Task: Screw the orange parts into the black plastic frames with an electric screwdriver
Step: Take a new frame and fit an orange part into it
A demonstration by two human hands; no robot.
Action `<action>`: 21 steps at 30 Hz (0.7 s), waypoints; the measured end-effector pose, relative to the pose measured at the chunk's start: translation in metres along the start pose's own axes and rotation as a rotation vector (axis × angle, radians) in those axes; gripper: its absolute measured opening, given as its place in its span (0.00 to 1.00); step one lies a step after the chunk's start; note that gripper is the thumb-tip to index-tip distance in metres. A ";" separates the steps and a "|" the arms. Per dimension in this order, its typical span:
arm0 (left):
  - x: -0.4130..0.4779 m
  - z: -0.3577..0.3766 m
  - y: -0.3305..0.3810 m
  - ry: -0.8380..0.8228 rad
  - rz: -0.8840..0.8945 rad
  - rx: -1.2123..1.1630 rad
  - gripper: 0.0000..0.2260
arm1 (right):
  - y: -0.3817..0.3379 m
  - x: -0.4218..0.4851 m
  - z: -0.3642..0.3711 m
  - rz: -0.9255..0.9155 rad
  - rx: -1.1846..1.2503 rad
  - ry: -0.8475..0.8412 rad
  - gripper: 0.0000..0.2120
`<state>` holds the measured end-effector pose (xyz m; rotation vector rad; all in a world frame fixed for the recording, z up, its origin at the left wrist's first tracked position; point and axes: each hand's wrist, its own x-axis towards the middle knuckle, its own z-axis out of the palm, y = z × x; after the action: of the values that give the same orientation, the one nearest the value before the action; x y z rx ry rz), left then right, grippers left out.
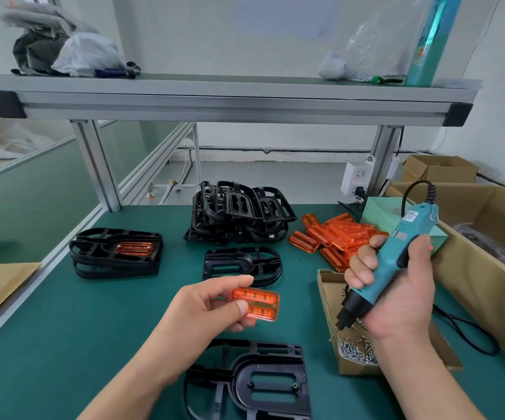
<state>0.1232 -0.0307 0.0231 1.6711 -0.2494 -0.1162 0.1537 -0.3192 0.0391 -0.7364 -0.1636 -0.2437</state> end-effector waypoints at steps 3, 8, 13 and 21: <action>0.000 -0.003 0.000 -0.038 -0.016 -0.030 0.22 | 0.002 0.000 0.001 0.001 -0.005 0.002 0.27; -0.001 -0.004 -0.003 -0.082 0.003 0.077 0.25 | 0.002 -0.001 0.004 0.008 0.011 0.000 0.27; -0.004 -0.002 -0.004 -0.089 0.070 0.240 0.24 | 0.002 -0.002 0.004 0.018 0.012 -0.004 0.27; -0.012 0.001 0.005 -0.138 0.180 0.586 0.22 | 0.003 -0.003 0.006 0.022 0.010 -0.004 0.27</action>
<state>0.1107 -0.0293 0.0276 2.2132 -0.5782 -0.0222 0.1515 -0.3125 0.0405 -0.7289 -0.1604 -0.2207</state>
